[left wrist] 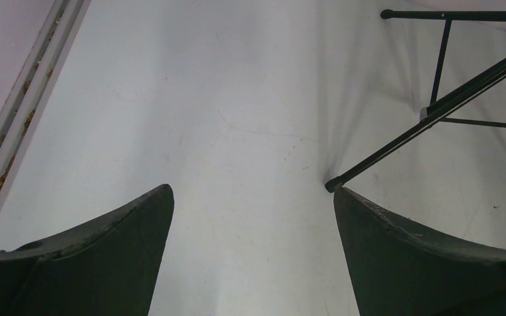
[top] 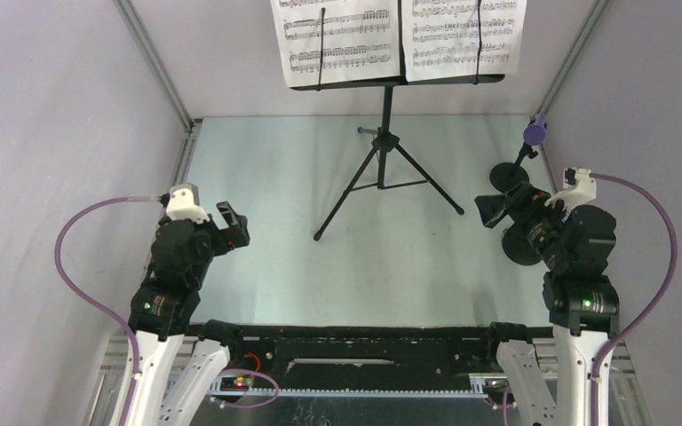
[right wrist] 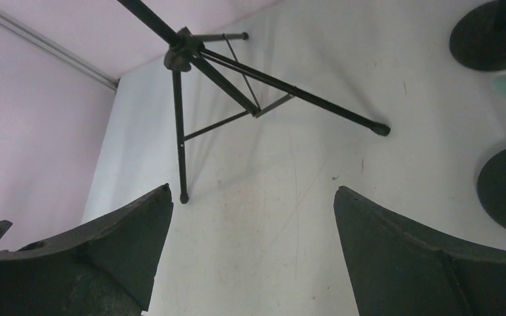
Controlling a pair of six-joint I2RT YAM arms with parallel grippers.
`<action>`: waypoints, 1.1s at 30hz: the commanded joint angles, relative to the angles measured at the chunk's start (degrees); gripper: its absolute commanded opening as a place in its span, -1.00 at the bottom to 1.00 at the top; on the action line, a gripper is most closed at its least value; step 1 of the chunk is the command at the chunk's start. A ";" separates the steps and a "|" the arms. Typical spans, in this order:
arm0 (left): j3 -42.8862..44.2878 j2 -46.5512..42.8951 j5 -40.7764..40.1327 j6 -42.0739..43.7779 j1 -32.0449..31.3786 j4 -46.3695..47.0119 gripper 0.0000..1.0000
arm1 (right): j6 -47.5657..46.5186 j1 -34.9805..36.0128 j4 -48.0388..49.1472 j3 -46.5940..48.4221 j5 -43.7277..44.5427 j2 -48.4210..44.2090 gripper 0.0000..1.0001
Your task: Pack up the instrument practice props
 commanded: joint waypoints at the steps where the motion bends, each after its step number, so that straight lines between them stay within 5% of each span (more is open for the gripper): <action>1: -0.83 -0.20 -0.65 0.88 0.47 2.15 1.00 | -0.94 -0.33 3.49 -0.51 1.14 -1.34 0.99; 20: 0.23 0.38 1.09 0.62 0.48 3.04 1.00 | 2.64 0.14 13.32 -2.98 -8.49 3.63 0.99; 33: 1.61 2.40 14.05 -0.26 0.48 12.94 1.00 | 1.51 5.37 20.05 -5.19 -8.86 2.53 0.95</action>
